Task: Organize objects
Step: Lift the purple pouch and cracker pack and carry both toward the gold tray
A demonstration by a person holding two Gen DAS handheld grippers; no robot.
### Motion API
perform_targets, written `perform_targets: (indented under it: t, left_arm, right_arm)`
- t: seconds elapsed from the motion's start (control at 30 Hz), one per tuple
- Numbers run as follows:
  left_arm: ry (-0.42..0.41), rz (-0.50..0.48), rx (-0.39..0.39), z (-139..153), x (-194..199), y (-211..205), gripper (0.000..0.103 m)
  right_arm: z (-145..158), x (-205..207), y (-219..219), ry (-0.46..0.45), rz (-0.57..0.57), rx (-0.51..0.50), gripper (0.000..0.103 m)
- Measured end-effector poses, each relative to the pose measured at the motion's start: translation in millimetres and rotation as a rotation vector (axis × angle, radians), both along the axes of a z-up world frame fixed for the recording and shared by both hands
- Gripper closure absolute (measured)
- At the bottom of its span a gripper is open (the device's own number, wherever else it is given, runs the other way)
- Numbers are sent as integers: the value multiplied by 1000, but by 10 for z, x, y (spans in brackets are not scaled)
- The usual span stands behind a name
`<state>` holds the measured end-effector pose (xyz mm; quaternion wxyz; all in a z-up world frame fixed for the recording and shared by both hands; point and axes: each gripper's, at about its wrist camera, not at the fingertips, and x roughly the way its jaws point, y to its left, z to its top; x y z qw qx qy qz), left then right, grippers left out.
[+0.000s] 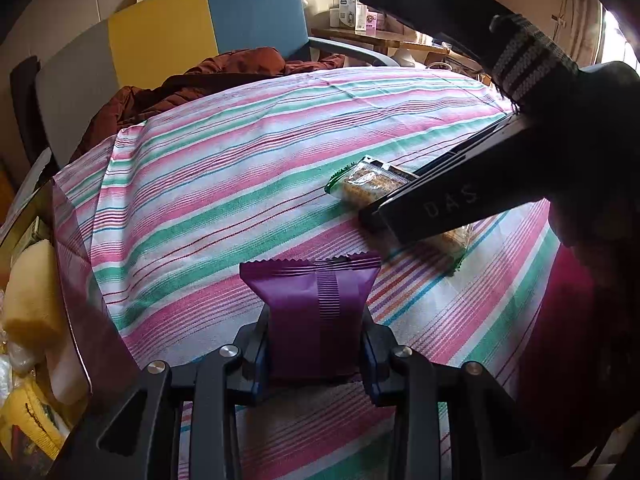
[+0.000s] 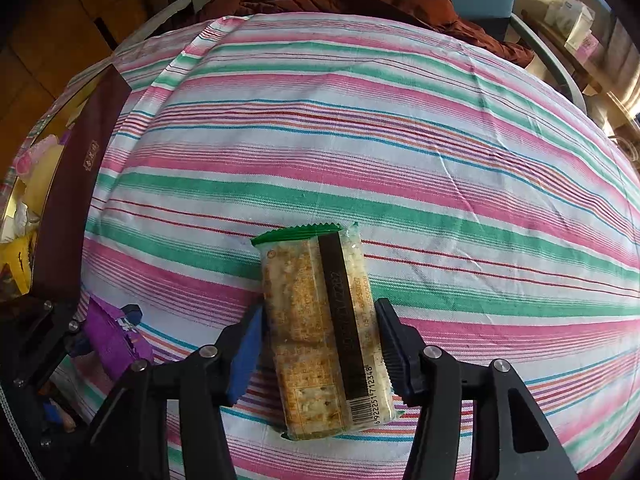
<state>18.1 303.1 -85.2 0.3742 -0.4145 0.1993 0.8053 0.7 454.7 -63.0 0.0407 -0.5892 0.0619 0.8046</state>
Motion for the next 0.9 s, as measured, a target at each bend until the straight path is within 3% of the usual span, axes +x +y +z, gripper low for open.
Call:
perform_targets:
  t: [0.2,0.3,0.4,0.43,0.5,0.53,0.67,0.9]
  left_arm:
    - [-3,3,4,-7,8,-18,67]
    - [-3,2,5,-8,7,-26,67]
    - [-2,1,4,-10,7,-33,67]
    - [-1,1,4,-10,4,-37,67]
    - [2,1,1,-6,3,-43,67]
    - [2,3,0,0,1,-49,68]
    - [-2,25,-4,55,6,-90,69]
    - [71,36,64,450,112,-225,69]
  right_arm:
    - [22,18,66,8,-5,-11,42]
    - [-27,-65,-12,9,13,-23,29]
    - [-115,-75,-216,6,32,12,27]
    - [-104,-74,-215,8,32,12,28]
    - [-66,-71,-223,19,35,22,39]
    - [-35,-68,-225,31,37,24,54]
    - [3,-88,-213,48,31,26,54]
    - [-7,-202,-176,86,4,-14,54]
